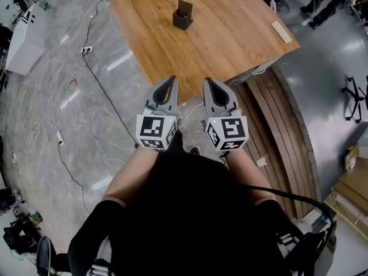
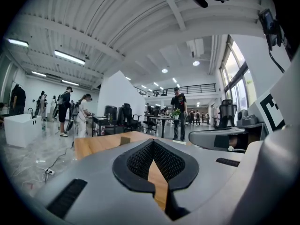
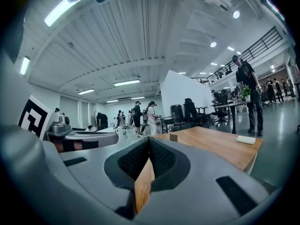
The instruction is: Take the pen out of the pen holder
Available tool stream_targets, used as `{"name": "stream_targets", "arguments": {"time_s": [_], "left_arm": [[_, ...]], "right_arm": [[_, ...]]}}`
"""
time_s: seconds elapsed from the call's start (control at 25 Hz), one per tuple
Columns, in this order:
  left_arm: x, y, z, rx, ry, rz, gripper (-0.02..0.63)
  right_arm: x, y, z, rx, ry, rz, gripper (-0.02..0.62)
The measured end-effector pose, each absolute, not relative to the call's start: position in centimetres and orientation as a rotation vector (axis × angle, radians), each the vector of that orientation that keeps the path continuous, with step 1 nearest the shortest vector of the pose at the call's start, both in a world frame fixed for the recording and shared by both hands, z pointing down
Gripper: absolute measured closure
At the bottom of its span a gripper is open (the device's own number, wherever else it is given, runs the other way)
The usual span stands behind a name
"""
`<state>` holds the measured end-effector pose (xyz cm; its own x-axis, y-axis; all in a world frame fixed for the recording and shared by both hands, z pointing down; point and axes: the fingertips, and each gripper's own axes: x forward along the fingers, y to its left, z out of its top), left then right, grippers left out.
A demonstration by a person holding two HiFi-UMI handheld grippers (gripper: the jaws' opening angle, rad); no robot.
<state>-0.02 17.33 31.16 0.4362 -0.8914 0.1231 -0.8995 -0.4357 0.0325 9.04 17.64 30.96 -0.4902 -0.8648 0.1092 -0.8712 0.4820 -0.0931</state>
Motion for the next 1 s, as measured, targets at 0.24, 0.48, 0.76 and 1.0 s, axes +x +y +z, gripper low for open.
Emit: {"name": "stream_targets", "arguments": {"time_s": [0.24,0.48,0.76,1.0], "left_arm": [[-1.4,8.5,33.5,2.563,-1.554,0.144,0.606],[-3.2,-1.2,34.4,2.591,-1.491,0.143,0.606],[-3.8,-8.0,35.9,2.619,-1.390,0.181,0.606],[-3.7,-11.8,36.7,2.596,-1.402,0.192,0.606]], "right_arm": [[7.6,9.3,32.6,1.575,-2.620,0.243,0.581],[5.9,-0.1,33.6,1.624,-2.558,0.268,0.581],[3.1,-7.7,34.2,1.657,-2.522,0.292,0.581],[2.3,-12.0,35.3,1.608,-2.535,0.321,0.581]]}}
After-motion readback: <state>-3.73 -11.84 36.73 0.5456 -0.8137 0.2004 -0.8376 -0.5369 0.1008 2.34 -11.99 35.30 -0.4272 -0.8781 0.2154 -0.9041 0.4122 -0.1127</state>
